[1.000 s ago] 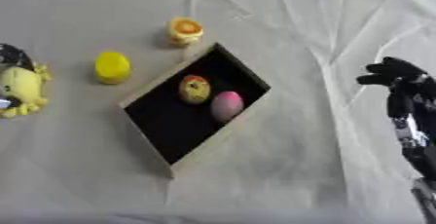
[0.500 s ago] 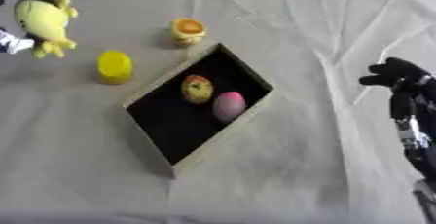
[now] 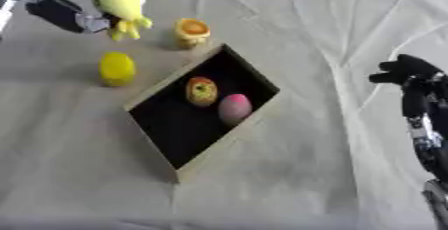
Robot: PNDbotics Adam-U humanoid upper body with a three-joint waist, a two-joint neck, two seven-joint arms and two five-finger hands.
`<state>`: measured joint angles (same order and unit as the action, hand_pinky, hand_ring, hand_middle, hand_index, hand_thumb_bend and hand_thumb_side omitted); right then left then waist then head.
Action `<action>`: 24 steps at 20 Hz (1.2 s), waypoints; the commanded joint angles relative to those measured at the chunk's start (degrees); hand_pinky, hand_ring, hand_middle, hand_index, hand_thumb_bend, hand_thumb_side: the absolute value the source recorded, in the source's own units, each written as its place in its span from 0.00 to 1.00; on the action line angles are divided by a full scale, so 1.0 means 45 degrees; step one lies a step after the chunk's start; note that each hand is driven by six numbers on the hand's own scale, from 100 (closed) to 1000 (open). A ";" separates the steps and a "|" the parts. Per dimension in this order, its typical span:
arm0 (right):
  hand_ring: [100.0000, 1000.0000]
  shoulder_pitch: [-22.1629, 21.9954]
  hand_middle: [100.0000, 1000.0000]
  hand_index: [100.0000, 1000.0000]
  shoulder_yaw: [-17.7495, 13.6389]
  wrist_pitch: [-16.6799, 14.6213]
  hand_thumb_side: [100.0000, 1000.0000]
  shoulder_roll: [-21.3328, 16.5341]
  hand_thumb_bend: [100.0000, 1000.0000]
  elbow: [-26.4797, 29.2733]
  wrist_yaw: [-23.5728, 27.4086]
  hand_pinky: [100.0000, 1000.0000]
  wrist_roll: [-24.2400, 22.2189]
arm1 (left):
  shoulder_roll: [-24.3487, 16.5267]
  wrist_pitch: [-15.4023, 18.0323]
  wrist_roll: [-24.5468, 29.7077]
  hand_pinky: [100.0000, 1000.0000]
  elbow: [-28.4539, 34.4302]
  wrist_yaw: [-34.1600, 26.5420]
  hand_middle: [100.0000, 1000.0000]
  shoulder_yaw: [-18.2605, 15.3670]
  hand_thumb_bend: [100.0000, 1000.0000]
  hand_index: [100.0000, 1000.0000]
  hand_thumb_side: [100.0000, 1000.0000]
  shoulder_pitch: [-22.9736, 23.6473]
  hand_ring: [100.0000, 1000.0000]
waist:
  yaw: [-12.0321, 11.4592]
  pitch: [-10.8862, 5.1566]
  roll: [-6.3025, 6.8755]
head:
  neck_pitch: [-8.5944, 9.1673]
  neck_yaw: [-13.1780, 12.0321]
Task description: Pick up objects on the table and place them in the box.
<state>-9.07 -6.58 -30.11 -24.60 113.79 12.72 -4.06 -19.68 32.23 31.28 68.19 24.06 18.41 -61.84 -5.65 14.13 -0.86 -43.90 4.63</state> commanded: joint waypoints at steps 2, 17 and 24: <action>0.70 0.0032 0.71 0.85 -0.0252 0.0099 0.56 -0.0484 0.00 0.0179 0.0291 1.00 0.0080 | 0.0807 0.1838 0.1920 0.56 0.0574 0.0499 0.60 0.0470 0.00 0.72 0.09 0.0027 0.69 | -0.0027 -0.0352 0.0029 | -0.0049 0.0158; 0.69 0.0130 0.71 0.85 -0.0300 0.0408 0.56 -0.0341 0.00 0.0179 0.0422 1.00 0.0007 | 0.2438 0.1282 0.2683 0.53 -0.0312 0.1969 0.57 0.0743 0.00 0.72 0.16 0.1379 0.67 | 0.0065 -0.0298 0.0065 | -0.0049 0.0235; 0.69 0.0156 0.71 0.85 -0.0317 0.0530 0.57 -0.0292 0.00 0.0179 0.0423 1.00 0.0008 | 0.2472 0.0817 0.3668 0.60 0.0184 0.1380 0.63 0.1068 0.00 0.84 0.16 0.1761 0.73 | 0.0020 -0.0290 0.0094 | -0.0049 0.0312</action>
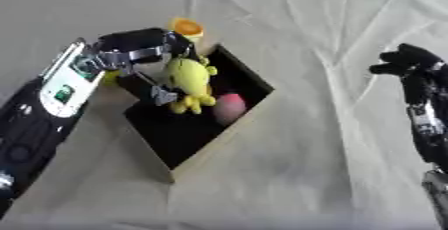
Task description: Pick up objects on the table and place them in the box.
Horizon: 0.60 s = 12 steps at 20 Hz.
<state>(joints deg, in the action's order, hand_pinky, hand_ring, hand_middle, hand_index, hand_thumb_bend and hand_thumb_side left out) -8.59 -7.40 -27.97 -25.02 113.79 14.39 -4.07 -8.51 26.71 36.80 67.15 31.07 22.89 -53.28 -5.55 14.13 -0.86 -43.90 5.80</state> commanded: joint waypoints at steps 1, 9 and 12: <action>0.69 0.0039 0.71 0.85 -0.0142 0.0073 0.57 -0.0192 0.00 0.0179 0.0047 1.00 0.0013 | -0.0051 0.1945 0.2469 0.67 0.0496 -0.0165 0.68 0.0091 0.00 0.89 0.16 -0.0102 0.78 | -0.0021 -0.0294 0.0101 | -0.0049 0.0057; 0.69 0.0049 0.71 0.85 -0.0127 0.0219 0.57 -0.0123 0.00 0.0179 0.0053 1.00 -0.0023 | -0.0289 0.1662 0.0920 0.86 0.1233 0.1104 0.77 0.0097 0.05 0.96 0.66 0.0020 0.89 | -0.0096 -0.0323 0.0111 | -0.0049 0.0054; 0.69 0.0040 0.71 0.85 -0.0121 0.0262 0.57 -0.0087 0.00 0.0179 0.0041 1.00 -0.0055 | -0.0275 0.1684 0.0737 0.86 0.1089 0.1379 0.77 0.0085 0.06 0.96 0.68 0.0084 0.89 | -0.0100 -0.0321 0.0099 | -0.0049 0.0040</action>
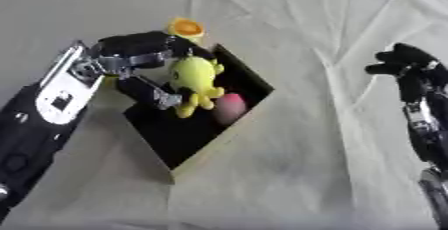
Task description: Pick up objects on the table and place them in the box.
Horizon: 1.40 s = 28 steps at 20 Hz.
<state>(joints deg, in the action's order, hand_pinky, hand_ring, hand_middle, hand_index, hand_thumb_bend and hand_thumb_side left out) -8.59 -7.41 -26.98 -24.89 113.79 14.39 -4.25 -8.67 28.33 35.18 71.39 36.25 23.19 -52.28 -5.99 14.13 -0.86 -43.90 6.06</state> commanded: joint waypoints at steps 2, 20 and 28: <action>0.69 0.0039 0.71 0.85 -0.0115 0.0046 0.57 -0.0104 0.00 0.0179 0.0031 1.00 -0.0027 | -0.0231 0.1364 0.1092 0.86 0.0074 0.0269 0.77 0.0008 0.04 0.96 0.69 -0.0114 0.89 | 0.0000 -0.0319 0.0090 | -0.0049 -0.0027; 0.69 0.0078 0.71 0.85 -0.0094 0.0320 0.57 0.0051 0.00 0.0179 0.0054 1.00 -0.0050 | -0.0231 0.1557 0.1835 0.97 0.0001 -0.0606 0.78 -0.0257 0.16 0.96 0.92 0.0070 0.95 | 0.0013 -0.0313 0.0076 | -0.0049 0.0008; 0.69 0.0080 0.71 0.85 -0.0077 0.0359 0.58 0.0083 0.00 0.0179 0.0055 1.00 -0.0091 | -0.0191 0.1643 0.1873 1.00 -0.0189 -0.0427 0.80 -0.0343 0.02 0.98 0.80 0.0171 0.98 | -0.0003 -0.0305 0.0058 | -0.0049 0.0043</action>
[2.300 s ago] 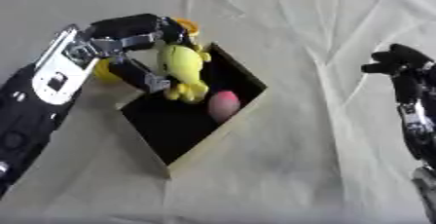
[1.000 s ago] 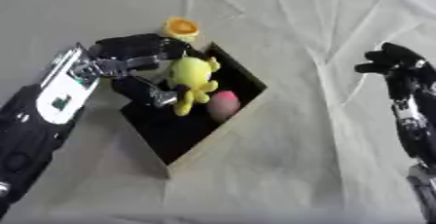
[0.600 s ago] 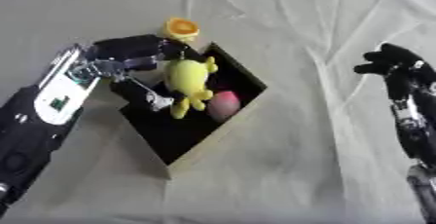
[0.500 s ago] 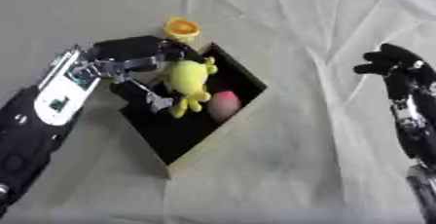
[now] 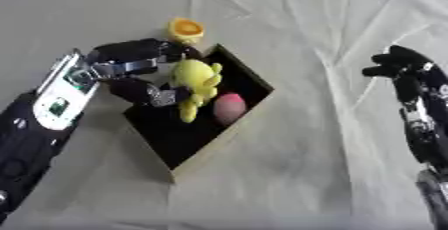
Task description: Pick up objects on the table and place them in the box.
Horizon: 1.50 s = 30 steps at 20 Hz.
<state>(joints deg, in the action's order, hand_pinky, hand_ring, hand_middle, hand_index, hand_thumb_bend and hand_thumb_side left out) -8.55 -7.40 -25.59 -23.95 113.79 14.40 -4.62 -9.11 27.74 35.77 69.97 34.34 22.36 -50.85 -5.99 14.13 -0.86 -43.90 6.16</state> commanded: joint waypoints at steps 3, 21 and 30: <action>0.69 0.0080 0.71 0.85 -0.0085 0.0118 0.58 -0.0086 0.00 0.0179 0.0049 1.00 -0.0005 | -0.0099 0.1867 0.1885 1.00 0.0092 0.0025 0.82 -0.0162 0.00 1.00 0.22 -0.0097 0.99 | -0.0009 -0.0297 0.0061 | -0.0049 0.0022; 0.67 0.0068 0.70 0.85 -0.0051 0.0353 0.58 0.0023 0.00 0.0179 0.0147 1.00 -0.0120 | -0.0074 0.2536 0.2253 1.00 -0.0094 -0.0423 1.00 -0.0166 0.05 1.00 0.00 0.0050 1.00 | -0.0018 -0.0276 0.0058 | -0.0049 0.0120; 0.67 0.0045 0.69 0.84 -0.0074 0.0324 0.58 0.0008 0.00 0.0179 0.0132 1.00 -0.0113 | -0.0872 0.1599 0.1051 0.99 0.0768 -0.1008 0.79 -0.0581 0.00 0.90 0.24 -0.0057 0.95 | -0.0020 -0.0286 0.0102 | -0.0049 0.0192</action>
<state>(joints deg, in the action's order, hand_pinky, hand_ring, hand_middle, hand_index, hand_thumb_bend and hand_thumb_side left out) -8.55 -7.38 -24.06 -23.30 113.79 14.62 -5.10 -10.89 28.70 34.81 71.37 30.69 20.88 -49.83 -6.04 14.13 -0.86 -43.90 6.78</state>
